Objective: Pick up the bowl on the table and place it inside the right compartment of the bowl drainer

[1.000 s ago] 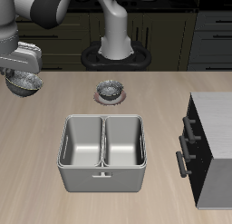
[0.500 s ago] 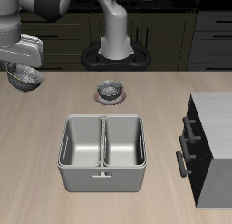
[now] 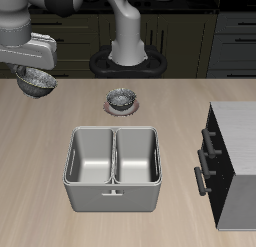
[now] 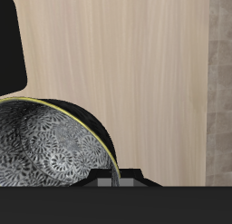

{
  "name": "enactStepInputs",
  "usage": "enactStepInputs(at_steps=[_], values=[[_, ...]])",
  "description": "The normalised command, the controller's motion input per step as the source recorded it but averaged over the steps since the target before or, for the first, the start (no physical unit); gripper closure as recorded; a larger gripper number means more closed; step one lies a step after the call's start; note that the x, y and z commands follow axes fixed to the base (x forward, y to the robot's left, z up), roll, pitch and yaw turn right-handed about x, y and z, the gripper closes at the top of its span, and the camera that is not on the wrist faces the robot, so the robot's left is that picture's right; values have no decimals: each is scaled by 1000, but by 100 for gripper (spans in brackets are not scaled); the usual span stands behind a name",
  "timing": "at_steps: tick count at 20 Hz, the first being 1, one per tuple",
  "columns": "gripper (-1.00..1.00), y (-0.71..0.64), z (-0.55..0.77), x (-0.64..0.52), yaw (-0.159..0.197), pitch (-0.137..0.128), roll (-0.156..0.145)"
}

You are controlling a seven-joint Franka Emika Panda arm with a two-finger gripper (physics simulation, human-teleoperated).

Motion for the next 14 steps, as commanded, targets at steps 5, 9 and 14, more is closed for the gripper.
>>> enactStepInputs(at_steps=[5,9,14], values=[[100,304,35,109,28,-5,17],[100,366,-42,194,13,17,24],[100,409,168,225,29,-25,13]])
